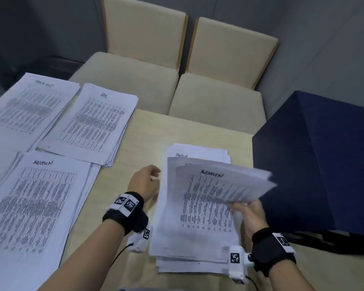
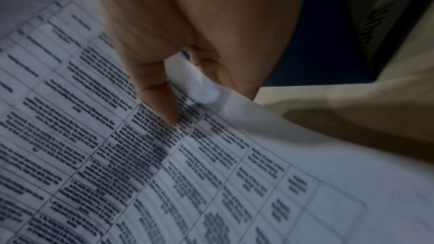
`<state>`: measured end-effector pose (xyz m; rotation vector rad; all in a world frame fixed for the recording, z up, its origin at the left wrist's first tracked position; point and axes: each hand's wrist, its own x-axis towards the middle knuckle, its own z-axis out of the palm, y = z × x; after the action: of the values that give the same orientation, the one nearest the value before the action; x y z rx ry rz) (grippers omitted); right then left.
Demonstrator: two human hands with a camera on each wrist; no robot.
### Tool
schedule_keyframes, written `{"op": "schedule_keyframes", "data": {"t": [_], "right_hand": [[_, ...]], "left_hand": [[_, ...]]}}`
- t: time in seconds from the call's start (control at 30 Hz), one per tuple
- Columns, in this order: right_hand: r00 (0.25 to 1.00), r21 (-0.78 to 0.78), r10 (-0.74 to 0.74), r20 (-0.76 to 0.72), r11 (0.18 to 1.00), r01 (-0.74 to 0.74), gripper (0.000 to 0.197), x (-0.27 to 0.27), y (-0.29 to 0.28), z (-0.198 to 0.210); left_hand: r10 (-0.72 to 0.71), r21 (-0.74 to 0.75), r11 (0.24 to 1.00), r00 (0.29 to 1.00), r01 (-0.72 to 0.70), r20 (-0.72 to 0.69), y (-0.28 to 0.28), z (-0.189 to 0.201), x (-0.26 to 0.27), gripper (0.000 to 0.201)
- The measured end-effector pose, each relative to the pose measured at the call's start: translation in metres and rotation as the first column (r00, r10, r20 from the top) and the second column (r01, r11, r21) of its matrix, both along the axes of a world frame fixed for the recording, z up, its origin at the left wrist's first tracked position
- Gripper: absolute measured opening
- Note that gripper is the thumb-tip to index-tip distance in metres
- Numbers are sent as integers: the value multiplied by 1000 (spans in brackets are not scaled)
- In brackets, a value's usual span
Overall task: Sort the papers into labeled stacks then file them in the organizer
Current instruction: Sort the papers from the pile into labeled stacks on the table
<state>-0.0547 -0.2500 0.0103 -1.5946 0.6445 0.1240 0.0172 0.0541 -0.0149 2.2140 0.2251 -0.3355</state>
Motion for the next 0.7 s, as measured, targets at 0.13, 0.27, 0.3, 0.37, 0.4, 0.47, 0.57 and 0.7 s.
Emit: {"op": "schedule_keyframes", "data": {"t": [0.13, 0.27, 0.3, 0.37, 0.4, 0.47, 0.57, 0.7], "right_hand": [[999, 20, 16, -37, 1000, -15, 26, -7, 3, 4], [999, 63, 5, -45, 998, -2, 23, -9, 6, 20], [999, 101, -14, -50, 995, 19, 22, -10, 6, 23], [997, 120, -45, -64, 991, 52, 19, -12, 4, 27], [995, 107, -57, -82, 992, 66, 18, -13, 3, 27], [987, 89, -84, -134, 991, 96, 22, -15, 0, 22], [979, 69, -86, -184, 993, 100, 39, -13, 1, 15], [986, 2, -77, -149, 997, 78, 24, -8, 6, 18]], "left_hand": [[32, 198, 980, 992, -7, -123, -11, -3, -3, 19], [-12, 238, 971, 998, 25, -58, -18, -2, 5, 32], [-45, 267, 962, 997, 59, -58, -18, 0, 8, 37], [-151, 382, 907, 984, 176, -95, -18, 6, 11, 36], [-199, 454, 861, 973, 230, -116, -18, 11, 11, 34], [-282, 517, 809, 956, 280, -77, -15, 20, 10, 36], [-381, 289, 898, 914, 331, 137, -9, 19, 4, 36], [-378, -229, 879, 903, 419, 202, -4, 10, -7, 31]]}}
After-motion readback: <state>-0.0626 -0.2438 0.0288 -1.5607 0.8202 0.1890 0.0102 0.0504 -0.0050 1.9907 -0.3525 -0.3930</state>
